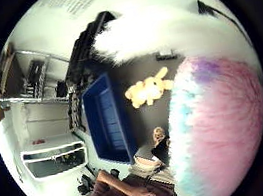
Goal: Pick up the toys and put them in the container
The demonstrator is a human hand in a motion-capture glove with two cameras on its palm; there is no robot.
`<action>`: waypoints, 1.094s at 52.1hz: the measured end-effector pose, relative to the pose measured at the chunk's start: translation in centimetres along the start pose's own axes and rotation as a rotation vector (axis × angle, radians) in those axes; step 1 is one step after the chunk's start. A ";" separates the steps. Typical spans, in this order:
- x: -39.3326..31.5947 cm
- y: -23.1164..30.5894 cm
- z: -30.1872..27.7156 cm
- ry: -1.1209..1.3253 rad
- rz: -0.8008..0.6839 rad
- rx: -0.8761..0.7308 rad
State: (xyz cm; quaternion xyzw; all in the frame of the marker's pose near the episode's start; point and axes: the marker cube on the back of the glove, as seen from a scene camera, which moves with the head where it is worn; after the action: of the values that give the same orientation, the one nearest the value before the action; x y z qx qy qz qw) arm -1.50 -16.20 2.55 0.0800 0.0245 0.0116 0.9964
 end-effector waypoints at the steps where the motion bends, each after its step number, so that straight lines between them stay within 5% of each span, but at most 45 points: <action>1: -0.6 -0.1 -0.6 0.006 -0.009 0.007; 12: -11.3 -0.8 -4.5 -0.013 -0.159 0.045; 30: -27.3 -1.1 -1.0 -0.080 -0.401 -0.001; 39: -32.1 -0.9 -1.2 -0.395 -0.793 0.108; 50: -29.8 -1.6 2.6 -0.052 -0.417 -0.192; 53: -29.1 -1.1 3.9 0.026 -0.390 -0.369; 57: -28.2 -0.9 4.3 0.046 -0.382 -0.404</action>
State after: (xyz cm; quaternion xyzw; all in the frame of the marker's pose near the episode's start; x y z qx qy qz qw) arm -29.39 -18.54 7.98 -0.1267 0.0591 -0.1700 0.9755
